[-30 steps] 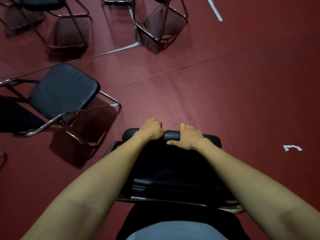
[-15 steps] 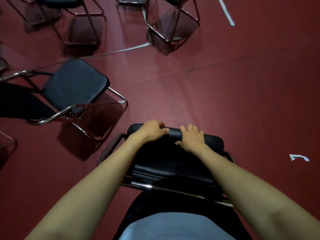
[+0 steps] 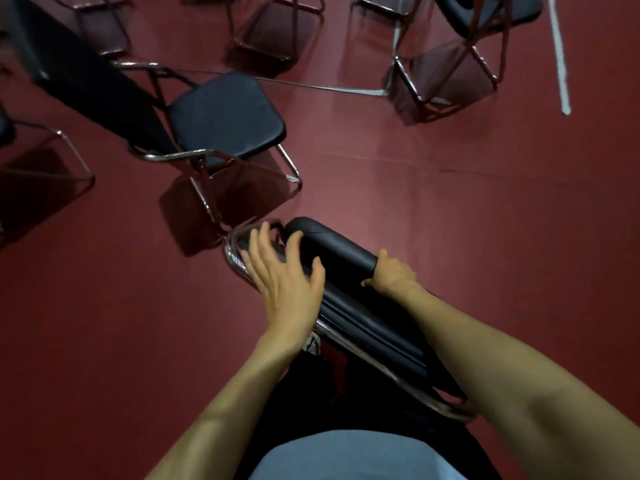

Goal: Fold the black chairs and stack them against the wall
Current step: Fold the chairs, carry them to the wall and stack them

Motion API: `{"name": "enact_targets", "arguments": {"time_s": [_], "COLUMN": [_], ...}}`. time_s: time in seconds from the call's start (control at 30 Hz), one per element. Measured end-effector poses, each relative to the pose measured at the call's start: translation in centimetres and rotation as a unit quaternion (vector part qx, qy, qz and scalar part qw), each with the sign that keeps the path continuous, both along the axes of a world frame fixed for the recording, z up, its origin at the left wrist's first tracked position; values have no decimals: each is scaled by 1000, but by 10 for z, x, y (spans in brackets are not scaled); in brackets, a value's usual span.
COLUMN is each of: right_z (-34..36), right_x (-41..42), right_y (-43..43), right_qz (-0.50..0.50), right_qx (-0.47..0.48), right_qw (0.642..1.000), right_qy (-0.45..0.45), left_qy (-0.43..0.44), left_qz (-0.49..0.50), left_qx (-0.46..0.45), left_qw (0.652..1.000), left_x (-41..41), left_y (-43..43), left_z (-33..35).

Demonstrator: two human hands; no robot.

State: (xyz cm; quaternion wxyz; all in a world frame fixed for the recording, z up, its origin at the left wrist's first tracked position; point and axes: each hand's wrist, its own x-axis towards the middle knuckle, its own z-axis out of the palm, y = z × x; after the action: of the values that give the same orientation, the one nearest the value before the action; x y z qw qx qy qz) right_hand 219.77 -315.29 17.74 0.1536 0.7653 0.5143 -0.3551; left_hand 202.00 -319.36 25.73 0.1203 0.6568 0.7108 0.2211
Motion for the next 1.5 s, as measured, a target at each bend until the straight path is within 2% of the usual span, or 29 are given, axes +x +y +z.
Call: {"name": "enact_targets", "arguments": {"time_s": [0.13,0.27,0.33,0.4,0.47,0.53,0.67,0.77,0.83,0.93,1.07,1.2,1.27,1.33,1.5], "right_z": [-11,-14,-16,-17,-17,-14,-11,-11,-14,-19,-19,-5,7,23,67], "right_x": [10,18,18,17,15,12,7,2,-9,-23,-43,-56,-72,-96,-168], "right_y": [-5,-9,-11,-14,-17,-18,-19,-29,-39,-53,-85,-110,-126,-152,-257], "right_qz": [60,78,70,62,47,35,79,110,85,64,158,281,329,387,545], "right_qx": [27,32,34,44,50,52,46,30,29,41,64,70,62,53,61], "right_qw": [996,984,978,974,973,972,974,979,972,963,962,942,926,904,819], "right_qy": [62,156,195,214,221,227,205,167,216,259,214,169,172,175,168], "left_qy": [-17,-51,-123,-240,-341,-398,-398,-411,-425,-466,-519,-554,-563,-564,-552], "left_qz": [126,253,339,393,395,400,414,433,453,498,535,522,511,524,601], "left_qx": [13,10,-43,-88,-141,-163,-181,-196,-178,-137,-103,-34,17,79,184], "left_qw": [992,966,932,883,841,809,799,778,763,718,659,648,649,633,548], "left_x": [16,29,40,49,56,58,40,22,13,6,-1,12,14,8,-18], "left_y": [-17,-30,-39,-54,-70,-82,-96,-104,-113,-131,-176,-220,-242,-274,-404], "left_z": [-4,2,10,16,16,14,18,15,10,-2,-4,13,31,49,87]}}
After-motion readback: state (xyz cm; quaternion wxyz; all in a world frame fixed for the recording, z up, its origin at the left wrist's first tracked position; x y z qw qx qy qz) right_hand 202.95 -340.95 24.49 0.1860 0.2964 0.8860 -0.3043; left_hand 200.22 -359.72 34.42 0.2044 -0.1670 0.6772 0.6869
